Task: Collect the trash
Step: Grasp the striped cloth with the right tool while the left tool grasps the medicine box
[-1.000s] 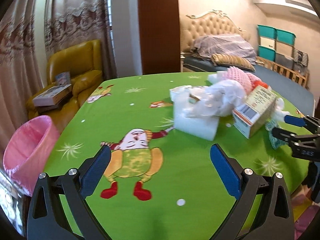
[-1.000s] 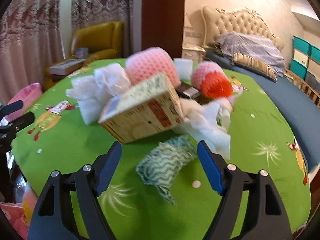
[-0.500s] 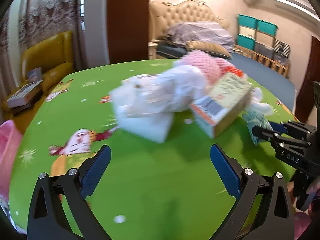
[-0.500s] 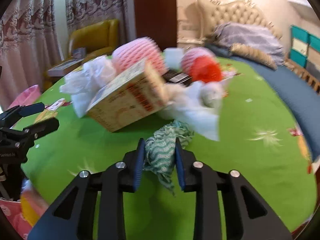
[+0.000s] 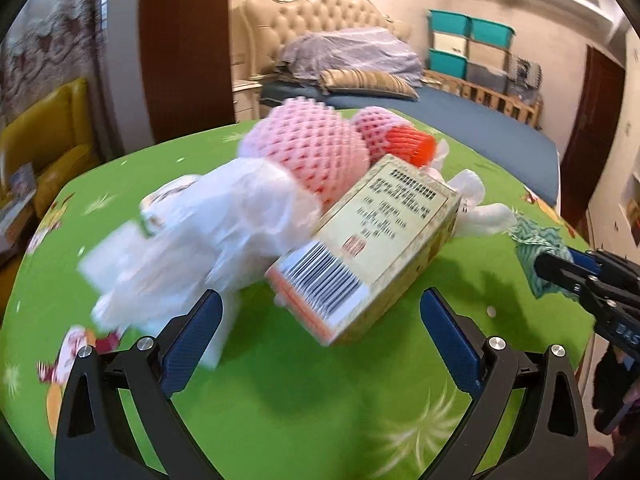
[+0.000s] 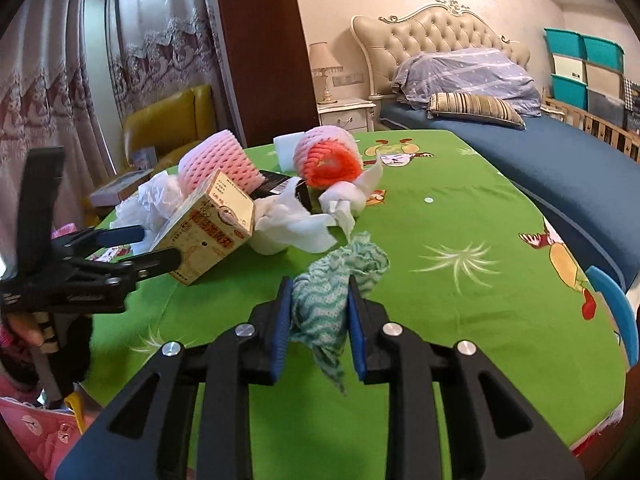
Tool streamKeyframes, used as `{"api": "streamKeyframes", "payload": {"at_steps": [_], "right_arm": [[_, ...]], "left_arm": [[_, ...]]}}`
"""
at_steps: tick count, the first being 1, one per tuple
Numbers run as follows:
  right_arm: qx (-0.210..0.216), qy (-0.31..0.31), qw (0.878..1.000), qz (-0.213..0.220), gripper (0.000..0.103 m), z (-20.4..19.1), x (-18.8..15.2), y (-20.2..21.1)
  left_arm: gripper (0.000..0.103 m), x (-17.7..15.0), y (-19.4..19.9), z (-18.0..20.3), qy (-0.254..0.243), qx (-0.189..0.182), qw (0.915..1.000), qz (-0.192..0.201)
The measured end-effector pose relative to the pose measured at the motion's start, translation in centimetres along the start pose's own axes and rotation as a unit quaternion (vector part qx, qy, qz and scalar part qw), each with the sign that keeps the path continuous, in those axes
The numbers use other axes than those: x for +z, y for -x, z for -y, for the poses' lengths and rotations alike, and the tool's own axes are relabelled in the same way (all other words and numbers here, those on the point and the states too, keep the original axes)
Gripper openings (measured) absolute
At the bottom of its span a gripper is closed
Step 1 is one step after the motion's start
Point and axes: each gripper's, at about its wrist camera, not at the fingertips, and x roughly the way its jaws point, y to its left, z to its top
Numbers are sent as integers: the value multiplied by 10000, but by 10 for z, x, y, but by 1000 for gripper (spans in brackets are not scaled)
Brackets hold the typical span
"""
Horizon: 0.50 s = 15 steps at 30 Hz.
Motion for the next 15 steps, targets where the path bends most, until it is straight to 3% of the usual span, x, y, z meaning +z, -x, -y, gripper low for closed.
{"api": "streamKeyframes", "payload": {"at_steps": [4,8,11,15], "right_arm": [[19,-124,9999,44,25,9,0,4],[-44,-225,9997,107,25,18,-2,11],[-54,-363,9993,110,26,26,-5,13],[-65,-430,9990,96,26,29,-10,15]], "left_arm": [[94,14,-15,12,-289,-7,9996,-49],[94,14,-2,29,-413,-652,9970,-60],[94,4,14,47,-761,-892,9931,3],[94,-2,17,60,-988,-691,9926,118]]}}
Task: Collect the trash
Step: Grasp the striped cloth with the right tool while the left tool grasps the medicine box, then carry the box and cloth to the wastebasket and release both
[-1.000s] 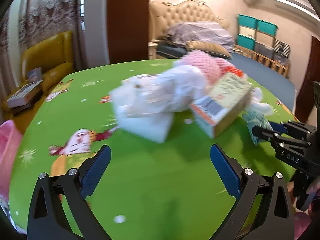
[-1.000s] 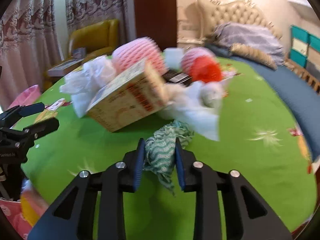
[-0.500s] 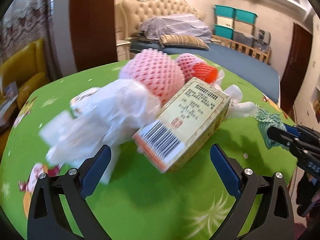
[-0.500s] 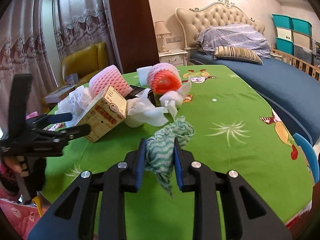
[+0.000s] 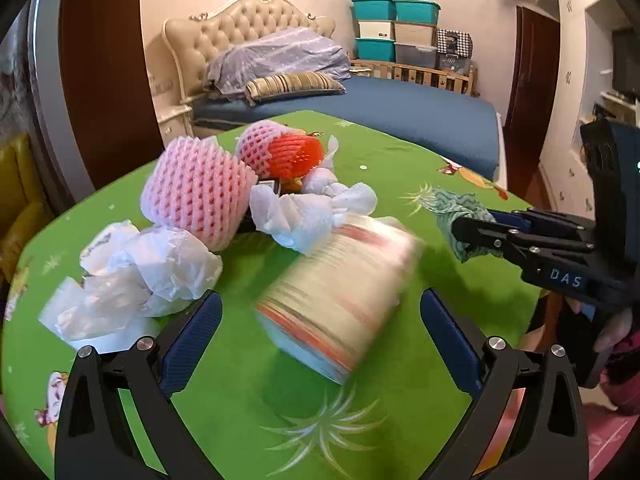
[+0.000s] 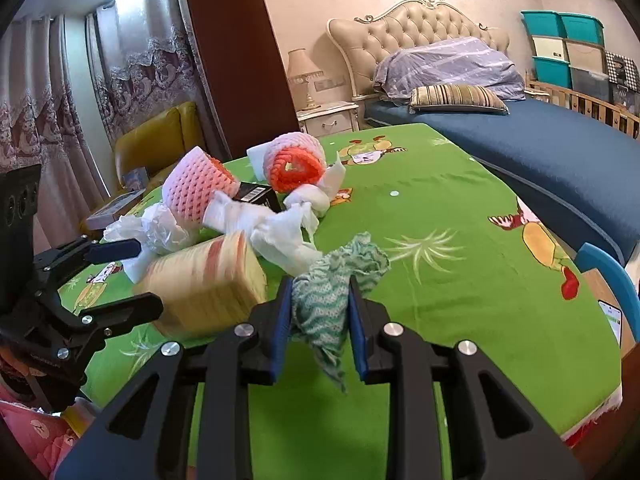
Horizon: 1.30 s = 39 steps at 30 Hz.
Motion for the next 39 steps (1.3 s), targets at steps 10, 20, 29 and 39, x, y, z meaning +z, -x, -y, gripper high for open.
{"api": "streamKeyframes", "payload": {"at_steps": [10,20,29,39], "right_arm": [[-20,-57,10000,-9,26,1,-4,1],[-146,-161,9998,-22,26,11,-6,3],[-157,-122,9997,-134,26,11,-14,1],[218,494,9983,-223,26,-34,-13,-6]], "left_arm": [[94,2,-14,5,-118,-332,9993,-156],[85,-7,-34,37,-645,-682,9945,-473],[49,-14,-34,38,-695,-604,9947,-467],[49,-25,9,-5,70,274,9995,124]]}}
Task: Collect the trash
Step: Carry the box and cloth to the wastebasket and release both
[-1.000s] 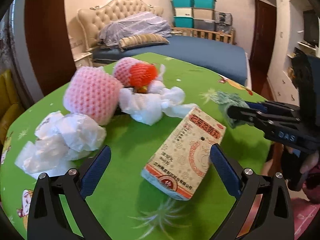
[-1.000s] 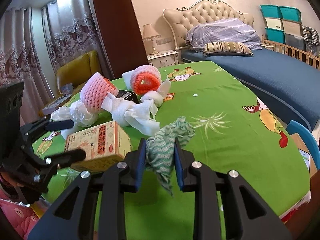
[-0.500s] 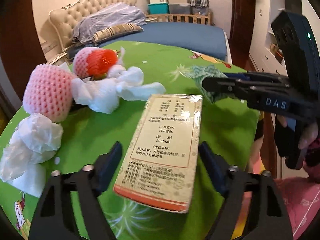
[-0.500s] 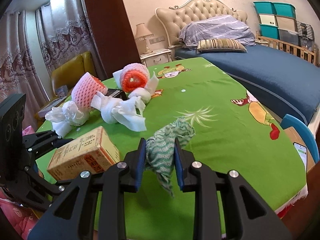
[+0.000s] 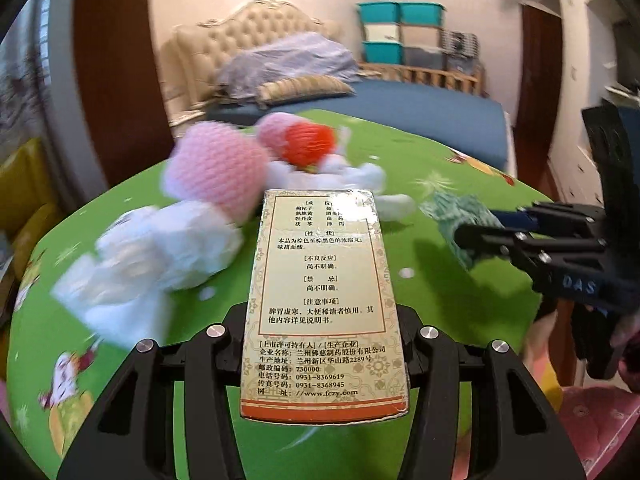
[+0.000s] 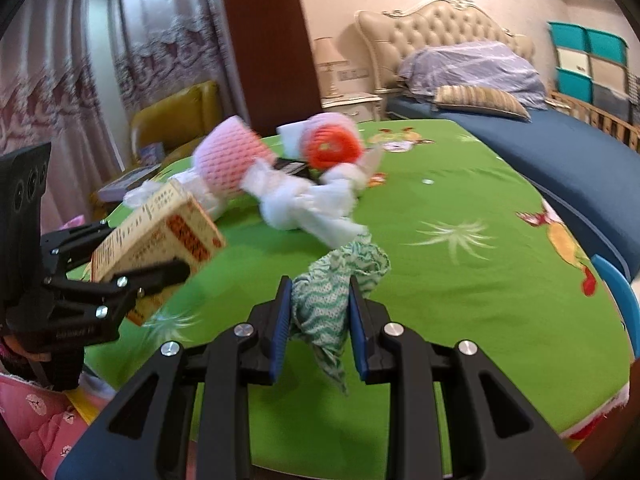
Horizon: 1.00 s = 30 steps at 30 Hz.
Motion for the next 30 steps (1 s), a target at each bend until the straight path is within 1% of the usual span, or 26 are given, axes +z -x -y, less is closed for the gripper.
{"api": "streamKeyframes", "payload": {"at_steps": [3,5,8,11,16,17,22,25,30], "right_arm": [[93,252,9996,-67,26,-20,2,-6],[125,448,9989,-91,26,-34,3,-10],[124,790,9968,-66,26,-56,7,-13],[184,972,9951,2,26,-73,12,-13],[318,1314,9908,81,26,-104,20,-17],[355,1402,9894,87,26,-111,22,-19],[582,1628,9847,196,26,-143,33,-22],[778,1705,9822,136,26,-159,38,-27],[1079,2037,9731,37,26,-197,42,-38]], "left_arm": [[49,-8,13,-16,219,302,9992,126],[49,-15,23,-26,444,431,9979,213],[49,-24,34,-39,635,607,9957,298],[49,-33,47,-49,838,799,9925,385],[49,-43,74,-67,1073,1201,9845,697],[49,-45,79,-70,1093,1230,9837,728],[49,-60,102,-86,1208,1510,9777,818],[49,-70,114,-98,1326,1695,9730,836],[49,-89,138,-124,1556,2029,9628,876]]}}
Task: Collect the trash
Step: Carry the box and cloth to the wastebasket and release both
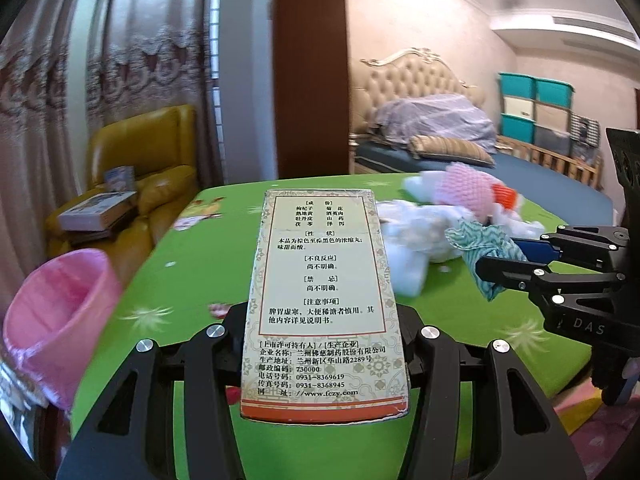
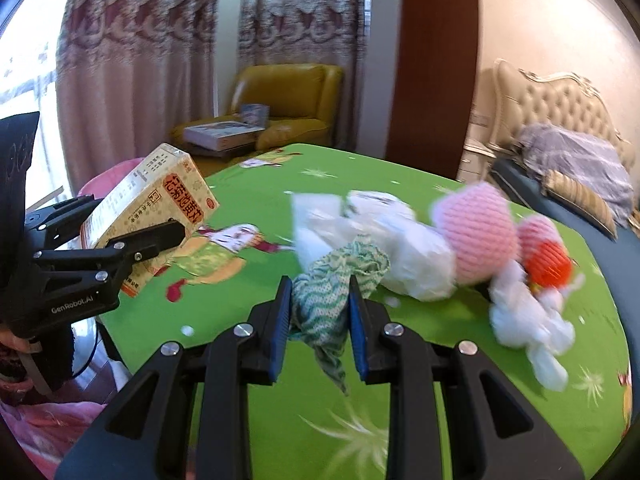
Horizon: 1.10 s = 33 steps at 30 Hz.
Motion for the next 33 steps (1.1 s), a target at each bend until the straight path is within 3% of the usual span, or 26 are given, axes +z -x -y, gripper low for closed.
{"api": "streamKeyframes", "payload": {"at_steps": [7,17,23,33], "right_arm": [[540,378,9978,-101,26,-44,31,-37],[1399,818,9866,-173,26,-124,76,-98],[1823,1022,9778,-136,26,-168,112,-131],[2401,1319,9617,30,30,-239,170,-177]], "left_arm": [[49,-11,22,-60,257,768,9967,53],[49,-18,50,-153,429,1860,9816,49],[49,-19,60,-211,704,2221,9725,-68],[49,-19,52,-302,1280,2349,9631,-304]]}}
